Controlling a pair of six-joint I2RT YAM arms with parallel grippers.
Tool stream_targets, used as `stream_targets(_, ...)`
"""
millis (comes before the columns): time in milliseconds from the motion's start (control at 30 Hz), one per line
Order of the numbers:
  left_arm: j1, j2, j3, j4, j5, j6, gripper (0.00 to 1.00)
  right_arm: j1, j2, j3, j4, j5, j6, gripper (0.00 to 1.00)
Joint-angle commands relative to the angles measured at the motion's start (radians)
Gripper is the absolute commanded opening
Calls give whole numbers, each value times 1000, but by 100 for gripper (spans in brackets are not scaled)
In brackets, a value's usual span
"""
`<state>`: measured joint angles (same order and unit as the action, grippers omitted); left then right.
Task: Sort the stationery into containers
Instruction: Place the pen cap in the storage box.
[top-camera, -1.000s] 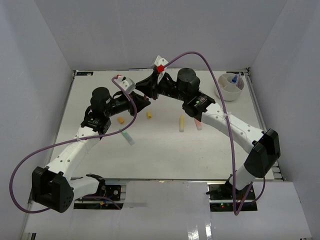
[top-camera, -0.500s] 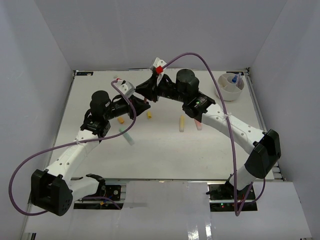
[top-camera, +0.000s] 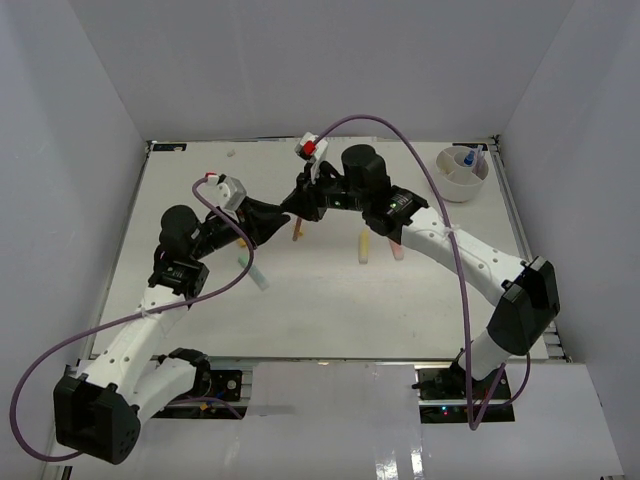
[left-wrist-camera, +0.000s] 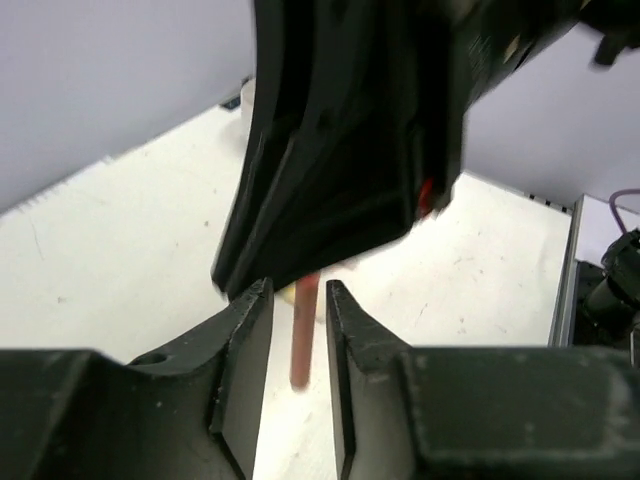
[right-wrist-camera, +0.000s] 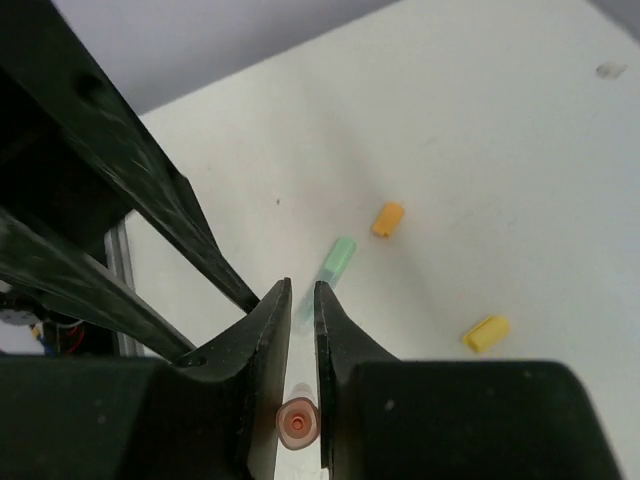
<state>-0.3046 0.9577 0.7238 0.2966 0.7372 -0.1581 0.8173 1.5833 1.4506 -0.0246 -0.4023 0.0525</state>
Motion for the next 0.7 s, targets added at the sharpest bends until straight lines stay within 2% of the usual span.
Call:
stream_targets(0,-4,-45,-15,151,-15,-37,37,17,34,-25,-141,-44,44,8)
stream_targets(33,-4,-45,-23,154,-10,-43,37,16,32,-27,-130,-44,49,8)
stream_targets(167,-4,-40,-37,135,30,-66,50,-4,24,-19,-106,-23,59,8)
stream_targets(267,-4,-40,-46,105,24,-63,53,-56,1,-38,-74,17,69,8)
stream_targets(333,-4,-39,-47,73,13,-58,58,-85,-22,-51,-64,65,69,8)
stream_targets(533,-4,-14,-54,9,-126,-81,74,-254,-107,-142,-44,212,46,8)
stream_targets(667,-4,18,-31,-59,-252,-101,82,-435,-170,-202,-28,316,33,8)
